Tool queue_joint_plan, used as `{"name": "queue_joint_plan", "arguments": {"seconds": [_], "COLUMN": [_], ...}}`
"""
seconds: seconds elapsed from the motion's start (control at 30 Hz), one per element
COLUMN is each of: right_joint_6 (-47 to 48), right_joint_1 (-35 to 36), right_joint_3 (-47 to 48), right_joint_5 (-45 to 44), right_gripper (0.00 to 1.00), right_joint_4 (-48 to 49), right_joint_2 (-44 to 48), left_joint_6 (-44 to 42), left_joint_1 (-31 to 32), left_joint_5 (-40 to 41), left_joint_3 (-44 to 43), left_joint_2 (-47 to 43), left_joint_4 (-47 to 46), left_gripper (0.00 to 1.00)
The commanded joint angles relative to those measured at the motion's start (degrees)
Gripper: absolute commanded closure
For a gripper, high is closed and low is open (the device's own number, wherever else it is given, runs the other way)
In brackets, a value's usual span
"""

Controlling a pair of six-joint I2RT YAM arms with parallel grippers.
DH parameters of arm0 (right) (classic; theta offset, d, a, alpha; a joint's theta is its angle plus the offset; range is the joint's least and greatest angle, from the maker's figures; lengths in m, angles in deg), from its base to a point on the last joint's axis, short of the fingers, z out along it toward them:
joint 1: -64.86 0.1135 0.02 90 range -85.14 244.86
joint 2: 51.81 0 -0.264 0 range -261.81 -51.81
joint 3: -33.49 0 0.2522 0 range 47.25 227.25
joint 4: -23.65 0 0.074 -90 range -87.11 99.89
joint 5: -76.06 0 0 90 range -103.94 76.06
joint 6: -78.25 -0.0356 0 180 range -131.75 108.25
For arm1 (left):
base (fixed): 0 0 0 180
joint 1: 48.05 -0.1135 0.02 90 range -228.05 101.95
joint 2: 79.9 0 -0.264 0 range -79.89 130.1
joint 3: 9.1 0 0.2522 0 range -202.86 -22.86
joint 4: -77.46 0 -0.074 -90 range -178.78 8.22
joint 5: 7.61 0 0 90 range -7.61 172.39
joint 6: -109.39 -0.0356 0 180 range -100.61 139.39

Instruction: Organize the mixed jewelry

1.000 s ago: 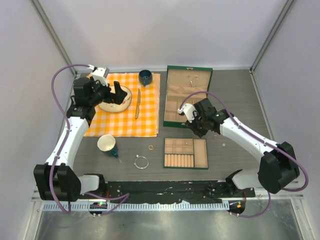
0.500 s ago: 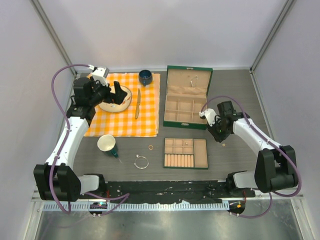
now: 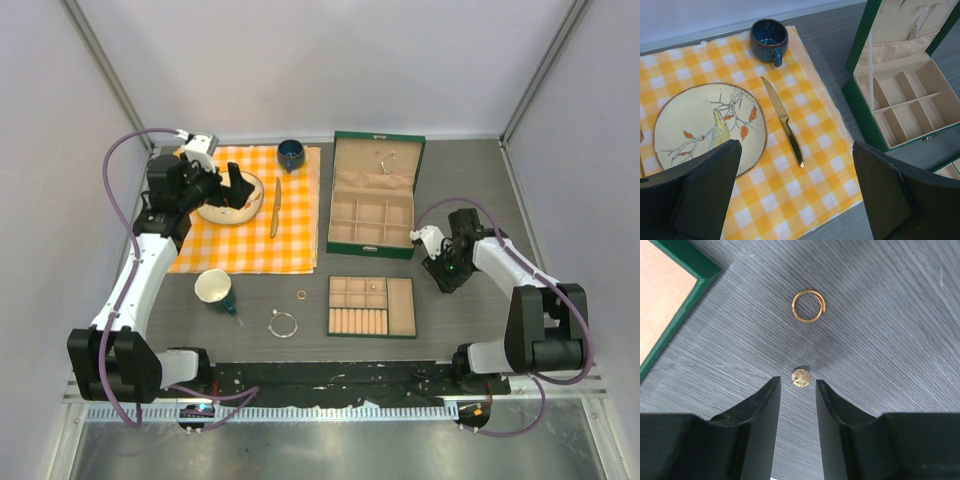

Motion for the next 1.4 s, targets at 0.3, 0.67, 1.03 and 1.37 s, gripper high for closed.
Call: {"name": "queue_joint_plan", "arguments": {"seconds": [0.3, 0.67, 1.03, 1.37], "right_joint_6": [2.23, 2.93, 2.67, 2.23], "right_joint_1": [-1.45, -3.56, -3.65, -3.65], "right_joint_3": [-0.11, -0.37, -0.63, 0.94], "right_joint_5": [2.09, 2.09, 2.09, 1.92], "right_gripper": [0.60, 0.61, 0.77, 0.89], "right_joint_4": [2.82, 2.82, 2.91, 0.98], "right_joint_2": [-3.81, -4.51, -5.22, -3.02], "left_joint_6": [-1.20, -1.37, -1.37, -1.37], "left_joint_1": [0.03, 0.11, 0.03, 0.11], "left_joint_5": [0.45, 0.62, 0.71, 0.62], "left_joint_3": [0.19, 0.19, 0.28, 0.28], "left_joint_2": [-0.20, -0.47, -0.64, -0.82], "left_joint_4": [-1.68, -1.59, -1.68, -1.59], "left_gripper": [0.00, 0.00, 0.00, 0.00]}}
